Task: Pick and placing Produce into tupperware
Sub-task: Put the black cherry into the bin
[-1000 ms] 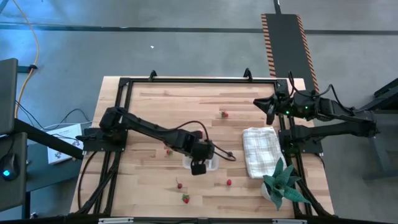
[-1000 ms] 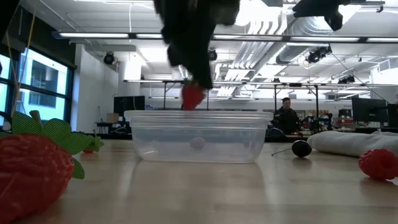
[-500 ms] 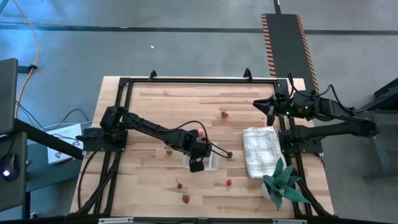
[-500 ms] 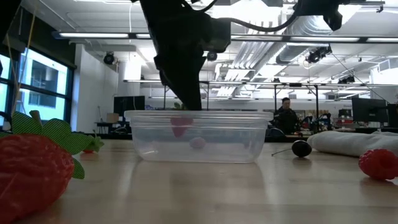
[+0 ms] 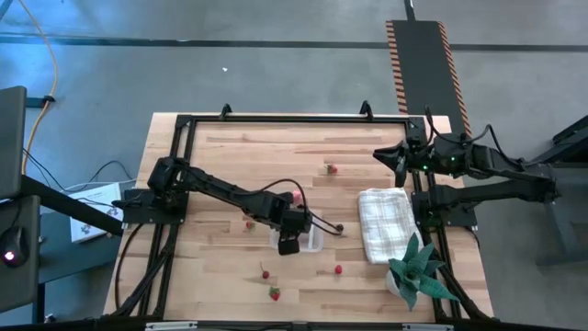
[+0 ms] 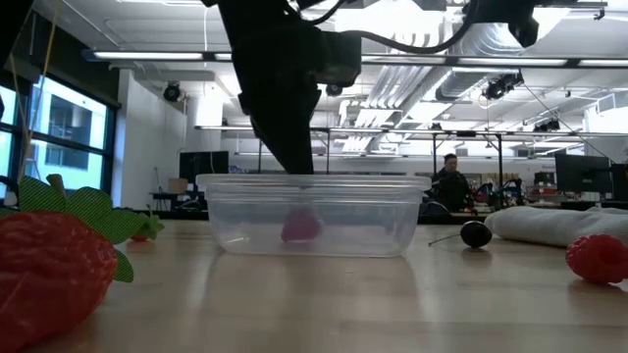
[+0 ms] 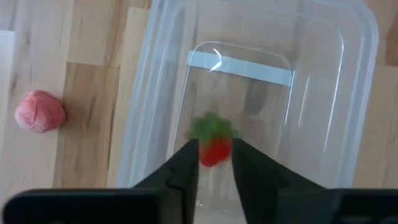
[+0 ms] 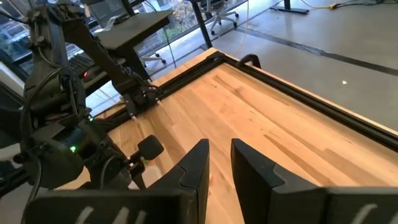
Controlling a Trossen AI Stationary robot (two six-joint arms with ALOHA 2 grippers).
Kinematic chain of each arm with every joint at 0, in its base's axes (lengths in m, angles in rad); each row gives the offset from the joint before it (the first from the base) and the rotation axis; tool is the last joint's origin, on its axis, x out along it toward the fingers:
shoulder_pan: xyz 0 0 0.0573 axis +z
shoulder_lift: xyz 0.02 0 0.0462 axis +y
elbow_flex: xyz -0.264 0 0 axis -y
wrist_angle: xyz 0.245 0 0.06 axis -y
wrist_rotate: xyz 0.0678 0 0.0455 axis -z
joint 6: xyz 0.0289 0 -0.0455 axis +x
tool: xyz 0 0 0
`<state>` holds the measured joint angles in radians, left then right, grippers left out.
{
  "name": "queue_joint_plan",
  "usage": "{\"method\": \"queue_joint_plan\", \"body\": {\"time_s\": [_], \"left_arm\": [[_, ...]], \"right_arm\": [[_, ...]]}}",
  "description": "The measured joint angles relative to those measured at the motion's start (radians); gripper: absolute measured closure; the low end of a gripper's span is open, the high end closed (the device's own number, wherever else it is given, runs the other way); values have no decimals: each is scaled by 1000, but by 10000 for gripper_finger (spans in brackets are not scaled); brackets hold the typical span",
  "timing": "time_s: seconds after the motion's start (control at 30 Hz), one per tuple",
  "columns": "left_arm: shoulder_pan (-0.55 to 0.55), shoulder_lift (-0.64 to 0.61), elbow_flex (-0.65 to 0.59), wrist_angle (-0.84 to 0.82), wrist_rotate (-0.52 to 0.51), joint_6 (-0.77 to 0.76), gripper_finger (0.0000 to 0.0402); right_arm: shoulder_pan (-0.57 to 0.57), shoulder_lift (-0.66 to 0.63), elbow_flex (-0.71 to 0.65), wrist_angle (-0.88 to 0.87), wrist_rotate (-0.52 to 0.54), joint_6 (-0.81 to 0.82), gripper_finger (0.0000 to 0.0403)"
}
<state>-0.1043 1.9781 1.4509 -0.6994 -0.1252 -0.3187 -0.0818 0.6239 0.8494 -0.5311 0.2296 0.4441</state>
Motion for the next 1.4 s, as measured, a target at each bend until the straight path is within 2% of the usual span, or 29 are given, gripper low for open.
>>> {"method": "queue_joint_plan", "body": {"time_s": [0.13,0.3,0.4,0.5,0.63,0.73,0.9,1.0,1.23,1.4], "left_arm": [[0,-22,10,-20,-2,-18,260],[13,-33,94,-161,-65,-42,208],[23,-46,154,-262,-129,-51,187],[40,-74,187,-386,-191,-57,174],[73,-133,205,-524,-247,-82,168],[103,-181,205,-622,-281,-110,167],[154,-278,205,-745,-343,-132,167],[181,-339,205,-765,-367,-131,167],[205,-468,205,-790,-424,-115,167],[204,-527,205,-823,-446,-115,167]], "right_arm": [[0,5,2,36,-35,2,343],[0,85,71,17,-98,21,343],[2,171,147,-45,-156,20,343],[23,278,239,-200,-186,29,343],[70,418,347,-437,-188,87,343],[115,505,378,-515,-189,141,343],[182,633,378,-523,-194,162,343],[197,702,378,-493,-198,163,343],[180,847,379,-422,-313,148,343],[175,953,379,-396,-325,63,343]]}}
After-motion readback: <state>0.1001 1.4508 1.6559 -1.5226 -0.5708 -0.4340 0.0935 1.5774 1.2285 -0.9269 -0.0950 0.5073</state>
